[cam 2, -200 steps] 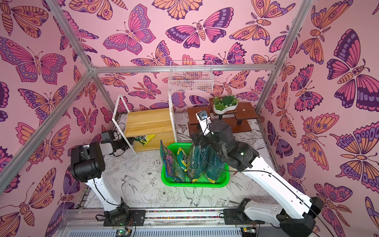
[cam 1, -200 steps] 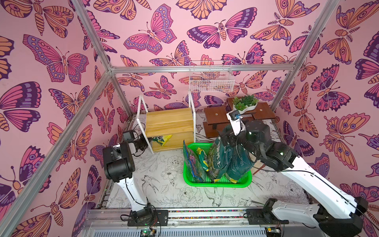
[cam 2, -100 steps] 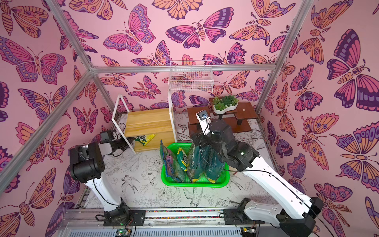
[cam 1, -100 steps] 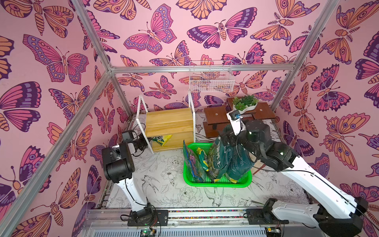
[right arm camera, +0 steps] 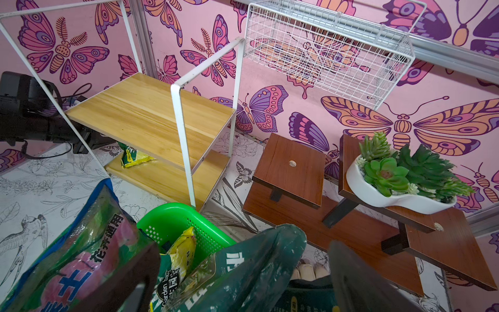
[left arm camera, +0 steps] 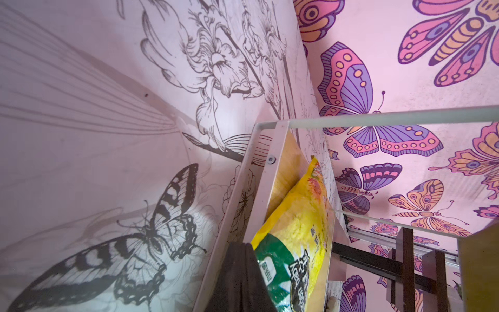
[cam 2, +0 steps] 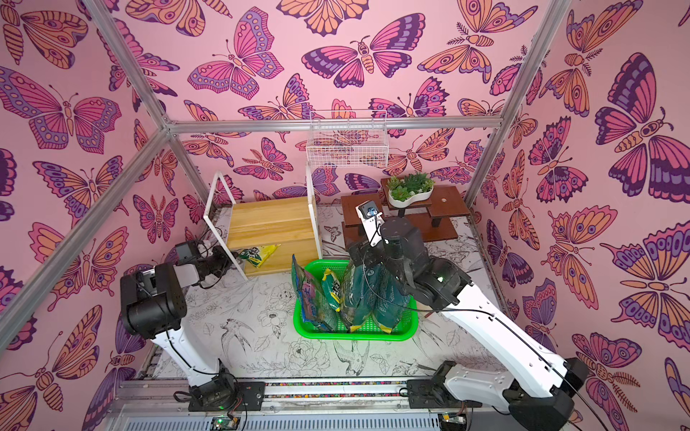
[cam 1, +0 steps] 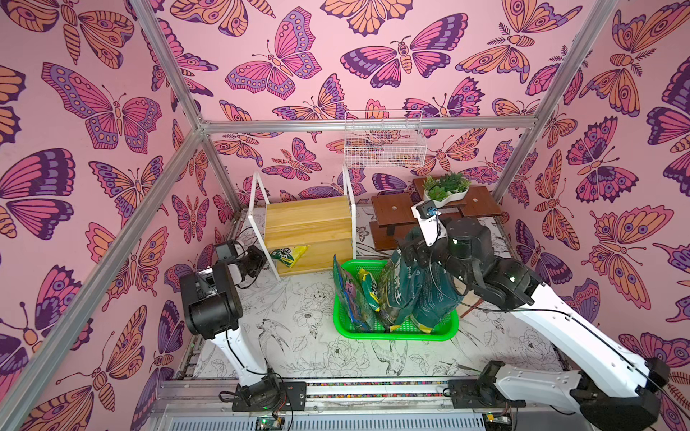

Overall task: Take down the fertilizer bag from the shelf
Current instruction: Pick up the fertilizer bag from the shelf.

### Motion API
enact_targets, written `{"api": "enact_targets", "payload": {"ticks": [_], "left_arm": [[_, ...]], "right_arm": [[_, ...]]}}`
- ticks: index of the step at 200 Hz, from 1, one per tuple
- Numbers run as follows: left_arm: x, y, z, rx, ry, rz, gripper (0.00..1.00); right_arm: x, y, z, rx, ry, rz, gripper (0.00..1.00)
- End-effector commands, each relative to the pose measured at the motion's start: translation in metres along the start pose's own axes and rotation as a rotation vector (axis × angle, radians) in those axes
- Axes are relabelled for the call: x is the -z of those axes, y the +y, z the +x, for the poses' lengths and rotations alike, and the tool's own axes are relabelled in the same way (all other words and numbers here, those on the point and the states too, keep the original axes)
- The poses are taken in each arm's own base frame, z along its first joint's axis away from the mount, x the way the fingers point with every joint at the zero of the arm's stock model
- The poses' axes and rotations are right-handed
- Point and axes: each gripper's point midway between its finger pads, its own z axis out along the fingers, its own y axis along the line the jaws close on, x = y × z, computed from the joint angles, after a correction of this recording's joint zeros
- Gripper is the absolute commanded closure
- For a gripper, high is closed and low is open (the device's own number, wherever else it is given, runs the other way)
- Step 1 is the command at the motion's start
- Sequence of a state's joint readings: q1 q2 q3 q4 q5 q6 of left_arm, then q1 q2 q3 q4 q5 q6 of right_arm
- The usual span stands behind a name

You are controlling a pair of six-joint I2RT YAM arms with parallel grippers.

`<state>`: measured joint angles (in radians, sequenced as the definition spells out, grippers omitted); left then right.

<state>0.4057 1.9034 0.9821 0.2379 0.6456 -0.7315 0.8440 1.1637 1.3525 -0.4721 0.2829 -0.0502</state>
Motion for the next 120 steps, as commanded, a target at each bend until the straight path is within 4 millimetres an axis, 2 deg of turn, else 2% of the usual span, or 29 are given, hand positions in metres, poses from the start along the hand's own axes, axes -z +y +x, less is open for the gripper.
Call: {"api": "enact_targets", "payload": {"ticks": [1,12,26,42,84,120], "left_arm": [[0.01,0.005,-0.008,0.004,-0.058,-0.035,0.95],[0.008,0.001,-0.007,0.008,-0.046,-0.018,0.84],[0.006,-0.003,-0.005,0.014,-0.025,0.011,0.64],[0.0,-0.005,0.0,0.024,0.007,0.031,0.57],[-0.014,-0.008,0.012,0.023,0.065,0.053,0.58],[-0.026,-0.014,0.026,0.023,0.114,0.075,0.72]], "right_arm": [[0.002,-0.002,-0.006,-0.015,-0.009,-0.004,0.01],[0.002,-0.002,-0.007,-0.018,-0.009,-0.003,0.01],[0.001,-0.001,-0.006,-0.019,-0.009,-0.006,0.01],[0.0,-0.001,-0.005,-0.02,-0.005,-0.007,0.01],[0.002,-0.002,-0.003,-0.025,-0.005,0.0,0.01],[0.003,-0.004,-0.003,-0.024,-0.01,0.007,0.01]]}}
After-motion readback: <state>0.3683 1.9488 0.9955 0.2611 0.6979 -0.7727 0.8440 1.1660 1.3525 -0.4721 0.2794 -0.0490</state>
